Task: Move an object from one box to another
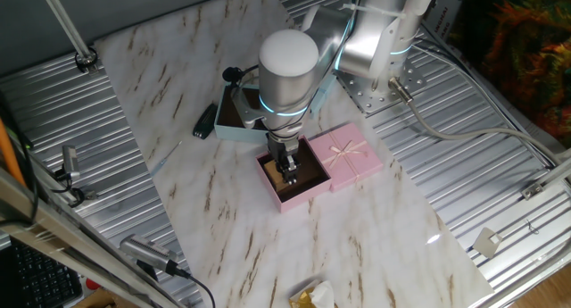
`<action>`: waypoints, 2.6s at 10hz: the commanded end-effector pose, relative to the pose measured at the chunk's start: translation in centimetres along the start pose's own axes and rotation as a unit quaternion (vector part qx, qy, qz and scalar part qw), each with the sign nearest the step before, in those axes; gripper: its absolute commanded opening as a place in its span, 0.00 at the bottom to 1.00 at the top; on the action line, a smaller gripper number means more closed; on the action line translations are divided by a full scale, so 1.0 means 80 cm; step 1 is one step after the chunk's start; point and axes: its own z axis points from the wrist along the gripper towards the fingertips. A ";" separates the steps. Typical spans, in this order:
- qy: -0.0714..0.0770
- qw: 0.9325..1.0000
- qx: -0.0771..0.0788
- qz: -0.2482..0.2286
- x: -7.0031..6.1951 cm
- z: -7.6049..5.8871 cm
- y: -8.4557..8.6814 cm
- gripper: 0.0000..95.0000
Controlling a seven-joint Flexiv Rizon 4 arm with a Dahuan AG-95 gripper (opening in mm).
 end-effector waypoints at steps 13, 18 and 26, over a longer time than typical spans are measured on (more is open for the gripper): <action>-0.003 1.000 0.000 -0.009 0.000 0.001 0.000 0.20; -0.003 1.000 -0.001 -0.011 0.000 0.001 0.000 0.20; -0.002 1.000 -0.001 -0.014 0.001 0.001 0.000 0.20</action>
